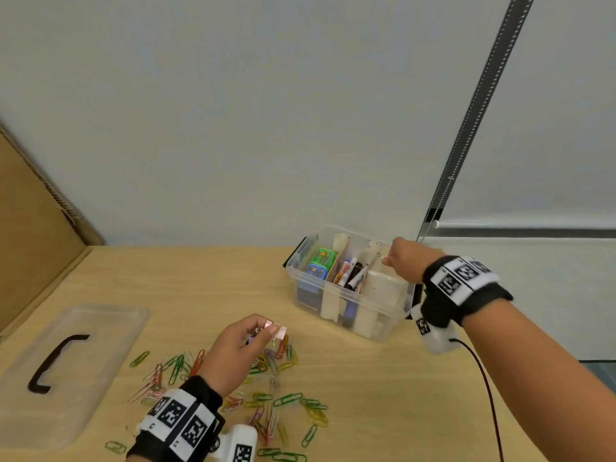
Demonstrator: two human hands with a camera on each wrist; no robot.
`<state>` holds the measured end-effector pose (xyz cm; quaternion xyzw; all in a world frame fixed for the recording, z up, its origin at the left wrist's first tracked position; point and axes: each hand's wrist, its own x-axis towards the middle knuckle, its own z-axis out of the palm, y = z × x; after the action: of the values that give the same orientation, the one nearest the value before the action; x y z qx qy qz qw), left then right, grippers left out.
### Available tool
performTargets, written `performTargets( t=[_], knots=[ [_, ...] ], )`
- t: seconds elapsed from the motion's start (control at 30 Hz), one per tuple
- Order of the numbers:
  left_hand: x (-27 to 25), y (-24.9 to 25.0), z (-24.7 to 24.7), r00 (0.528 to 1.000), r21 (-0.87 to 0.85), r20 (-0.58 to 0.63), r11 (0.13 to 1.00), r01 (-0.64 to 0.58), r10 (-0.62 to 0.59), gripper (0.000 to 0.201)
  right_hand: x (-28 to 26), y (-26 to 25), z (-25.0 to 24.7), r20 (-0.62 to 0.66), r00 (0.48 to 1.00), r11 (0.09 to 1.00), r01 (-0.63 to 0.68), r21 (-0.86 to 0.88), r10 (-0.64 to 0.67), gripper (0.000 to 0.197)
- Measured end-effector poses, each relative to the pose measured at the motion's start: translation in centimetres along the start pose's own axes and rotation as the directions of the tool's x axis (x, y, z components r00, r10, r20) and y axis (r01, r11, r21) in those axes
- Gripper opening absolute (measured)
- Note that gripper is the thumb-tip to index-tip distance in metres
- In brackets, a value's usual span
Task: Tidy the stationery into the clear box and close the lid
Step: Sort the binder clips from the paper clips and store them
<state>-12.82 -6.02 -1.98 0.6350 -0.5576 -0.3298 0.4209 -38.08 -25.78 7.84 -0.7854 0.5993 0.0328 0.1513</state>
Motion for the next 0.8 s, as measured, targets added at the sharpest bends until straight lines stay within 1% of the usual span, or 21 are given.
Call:
performTargets(
  t=[0.07, 0.13, 0.17, 0.23, 0.3, 0.33, 0.37, 0.4, 0.43, 0.5, 0.57, 0.63, 0.7, 0.77, 0.8],
  knots=[
    [0.0, 0.6, 0.5, 1.0, 0.011, 0.015, 1.0, -0.006, 0.006, 0.021, 1.9, 0.0, 0.2, 0.053, 0.999, 0.998, -0.002, -0.068, 0.006, 0.038],
    [0.0, 0.9, 0.7, 1.0, 0.018, 0.016, 1.0, -0.013, 0.013, 0.021, 3.5, 0.1, 0.4, 0.077, 0.997, 0.992, -0.008, -0.126, 0.018, 0.037],
    [0.0, 1.0, 0.8, 1.0, 0.014, 0.012, 1.0, -0.012, 0.011, 0.02, 4.2, 0.3, 0.5, 0.088, 0.996, 0.99, -0.016, -0.142, 0.028, 0.034],
    [-0.2, 1.1, 0.7, 1.0, 0.016, 0.012, 1.0, -0.003, 0.002, 0.021, 5.3, 0.5, 0.6, 0.122, 0.992, 0.991, -0.02, -0.13, 0.036, 0.016],
    [-0.4, 1.1, 0.7, 1.0, 0.033, 0.018, 0.999, 0.008, -0.009, 0.022, 5.6, 0.6, 0.7, 0.16, 0.986, 0.997, -0.03, -0.078, 0.042, 0.011],
    [-0.4, 1.1, 0.7, 1.0, 0.037, 0.023, 0.999, 0.013, -0.014, 0.022, 5.6, 0.6, 0.7, 0.165, 0.986, 0.997, -0.025, -0.068, 0.036, 0.016],
    [-0.5, 1.2, 0.7, 0.999, 0.042, 0.028, 0.999, 0.018, -0.019, 0.022, 5.3, 0.6, 0.8, 0.161, 0.987, 0.997, -0.019, -0.07, 0.03, 0.027],
    [-0.6, 1.2, 0.8, 0.999, 0.047, 0.032, 0.999, 0.022, -0.024, 0.023, 4.9, 0.5, 0.8, 0.154, 0.988, 0.997, -0.015, -0.071, 0.026, 0.034],
    [-0.6, 1.2, 0.8, 0.999, 0.051, 0.036, 0.998, 0.027, -0.029, 0.023, 4.4, 0.5, 0.8, 0.134, 0.991, 0.999, -0.004, -0.05, 0.011, 0.037],
    [-0.6, 1.2, 1.0, 0.998, 0.058, 0.044, 0.998, 0.036, -0.038, 0.023, 3.4, 0.9, 1.0, 0.084, 0.996, 0.998, 0.011, 0.054, -0.015, 0.038],
    [-0.3, 1.4, 1.3, 0.998, 0.079, 0.055, 0.996, 0.031, -0.035, 0.022, 2.1, 1.9, 1.7, -0.014, 1.0, 0.983, 0.029, 0.183, -0.027, 0.038],
    [0.3, 2.3, 1.8, 0.998, 0.07, 0.063, 0.997, 0.013, -0.017, 0.018, 0.6, 3.0, 3.1, -0.142, 0.99, 0.966, 0.054, 0.251, -0.018, 0.04],
    [1.4, 3.8, 2.6, 0.997, 0.082, 0.059, 0.996, -0.044, 0.039, 0.017, -0.8, 4.0, 5.2, -0.216, 0.976, 0.969, 0.038, 0.245, 0.017, 0.048],
    [3.1, 6.0, 3.7, 0.992, 0.144, 0.056, 0.982, -0.124, 0.117, 0.016, -1.7, 4.5, 7.3, -0.245, 0.968, 0.966, 0.014, 0.258, 0.051, 0.055],
    [4.1, 7.4, 4.4, 0.986, 0.189, 0.061, 0.969, -0.162, 0.153, 0.015, -1.8, 4.6, 8.2, -0.27, 0.961, 0.96, 0.025, 0.28, 0.054, 0.056]
  ],
)
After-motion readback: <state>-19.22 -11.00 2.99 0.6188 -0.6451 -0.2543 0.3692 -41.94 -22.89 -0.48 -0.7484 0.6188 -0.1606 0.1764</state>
